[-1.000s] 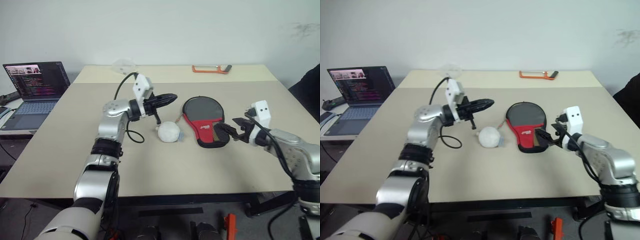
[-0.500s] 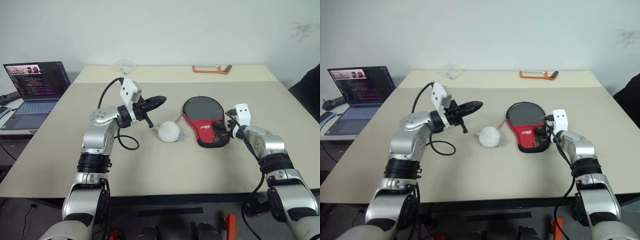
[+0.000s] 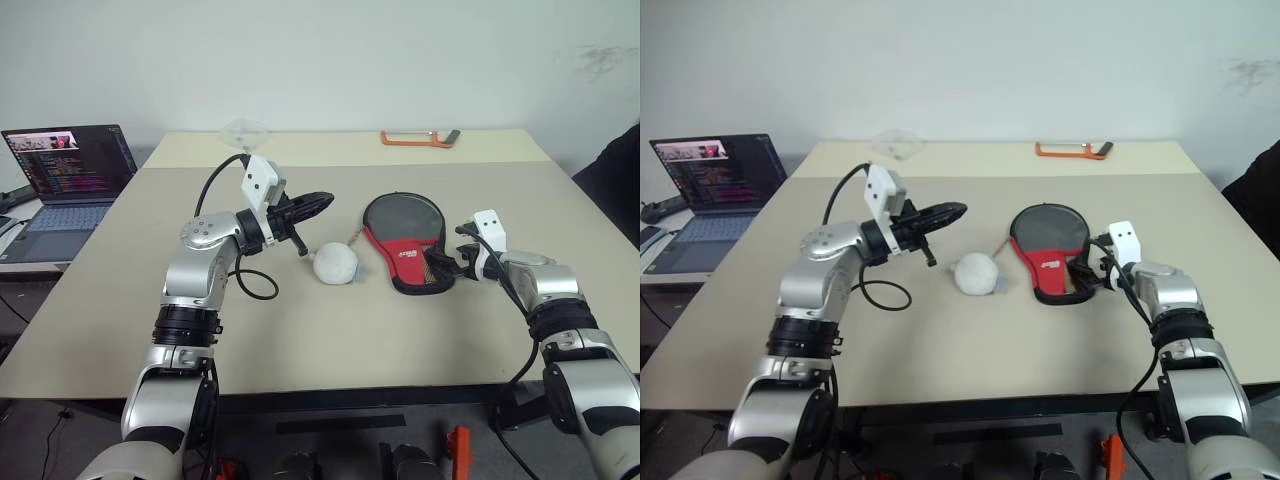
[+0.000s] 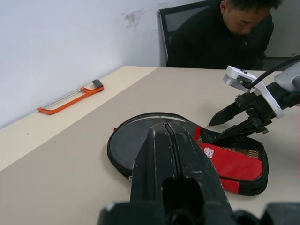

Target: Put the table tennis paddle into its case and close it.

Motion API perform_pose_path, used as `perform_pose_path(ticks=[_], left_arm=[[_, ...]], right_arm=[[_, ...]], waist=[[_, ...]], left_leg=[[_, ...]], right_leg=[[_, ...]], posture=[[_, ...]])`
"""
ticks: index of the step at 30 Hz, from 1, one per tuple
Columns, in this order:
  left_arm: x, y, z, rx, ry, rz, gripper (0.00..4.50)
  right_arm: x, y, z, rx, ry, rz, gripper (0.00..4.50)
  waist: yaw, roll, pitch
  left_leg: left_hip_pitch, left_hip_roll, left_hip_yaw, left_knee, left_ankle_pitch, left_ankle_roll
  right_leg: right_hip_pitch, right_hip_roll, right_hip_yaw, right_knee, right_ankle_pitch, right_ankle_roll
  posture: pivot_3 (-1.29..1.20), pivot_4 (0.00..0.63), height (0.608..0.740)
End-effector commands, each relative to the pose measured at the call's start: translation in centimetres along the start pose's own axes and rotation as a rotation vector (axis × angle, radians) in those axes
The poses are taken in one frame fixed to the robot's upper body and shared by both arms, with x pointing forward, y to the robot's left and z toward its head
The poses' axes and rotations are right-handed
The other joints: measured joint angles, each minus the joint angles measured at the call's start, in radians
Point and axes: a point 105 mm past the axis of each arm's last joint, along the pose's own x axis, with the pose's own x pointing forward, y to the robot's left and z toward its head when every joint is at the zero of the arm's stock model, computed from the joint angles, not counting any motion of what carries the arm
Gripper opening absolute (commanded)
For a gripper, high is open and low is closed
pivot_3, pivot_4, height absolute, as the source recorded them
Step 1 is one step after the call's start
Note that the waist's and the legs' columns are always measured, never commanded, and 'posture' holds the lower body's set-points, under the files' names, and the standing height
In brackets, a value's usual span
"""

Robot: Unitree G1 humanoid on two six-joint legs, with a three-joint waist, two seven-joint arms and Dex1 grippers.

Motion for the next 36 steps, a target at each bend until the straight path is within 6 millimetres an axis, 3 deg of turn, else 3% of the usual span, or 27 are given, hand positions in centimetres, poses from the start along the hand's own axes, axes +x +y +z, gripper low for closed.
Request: perform_pose_path(ticks=[1, 8, 9, 13, 23, 29, 36], left_arm=[[0.3, -0.1, 1.7, 0.052, -0.039, -0.016, 0.0], [-0.1, -0.4, 1.2, 0.045, -0.017, -0.047, 0.0], [-0.3, -0.4, 1.0, 0.044, -0.011, -0.047, 0.0], [-1.1, -0.4, 0.3, 0.041, 0.022, -0.058, 0.0], [-4.7, -2.3, -1.6, -0.046, 0.107, -0.193, 0.0], [-8.9, -4.8, -3.7, -0.133, 0.221, -0.327, 0.0], [-9.6, -6.8, -3.7, -0.196, 0.218, -0.375, 0.0]], right_arm=[[1.0, 1.0, -0.2, -0.015, 0.03, 0.025, 4.45], [2.5, 2.4, -1.2, 0.012, 0.103, 0.068, 4.45], [2.6, 2.6, -1.3, 0.004, 0.11, 0.072, 4.27], [2.9, 3.4, -1.8, -0.031, 0.137, 0.109, 3.26], [3.6, 5.6, -2.5, -0.04, 0.159, 0.183, 0.14], [3.8, 9.3, -1.0, 0.102, 0.097, 0.31, 0.06], [2.5, 15.4, -1.8, 0.144, 0.086, 0.409, 0.06]], waist=[[-0.005, 0.0, 0.0], [-0.03, 0.0, -0.001], [-0.034, 0.0, -0.001], [-0.047, 0.001, -0.001], [-0.051, 0.001, -0.002], [-0.055, 0.001, -0.002], [-0.056, 0.001, -0.002]], left_leg=[[0.0, 0.0, 0.0, 0.0, 0.0, 0.0], [0.003, 0.001, 0.0, 0.0, 0.0, 0.001], [0.004, 0.001, 0.0, 0.0, -0.001, 0.001], [0.005, 0.002, 0.0, 0.0, -0.001, 0.001], [0.008, 0.002, -0.001, -0.001, -0.001, 0.001], [0.02, 0.003, -0.001, -0.012, -0.001, 0.0], [0.018, 0.01, 0.0, -0.014, -0.003, -0.003]], right_leg=[[0.0, 0.0, 0.0, 0.0, 0.0, 0.0], [0.002, 0.001, 0.001, 0.001, 0.001, -0.001], [0.002, 0.002, 0.001, 0.001, 0.001, -0.002], [0.003, 0.003, 0.002, 0.002, 0.002, -0.002], [0.006, 0.003, 0.002, 0.001, 0.002, -0.002], [0.01, 0.004, 0.003, -0.001, 0.0, -0.004], [0.006, 0.009, 0.003, -0.001, 0.0, -0.007]], posture=[[0.0, 0.15, 0.74], [0.0, 0.15, 0.74], [0.0, 0.15, 0.74], [0.0, 0.15, 0.74], [0.0, 0.15, 0.74], [0.0, 0.15, 0.74], [0.0, 0.15, 0.74]])
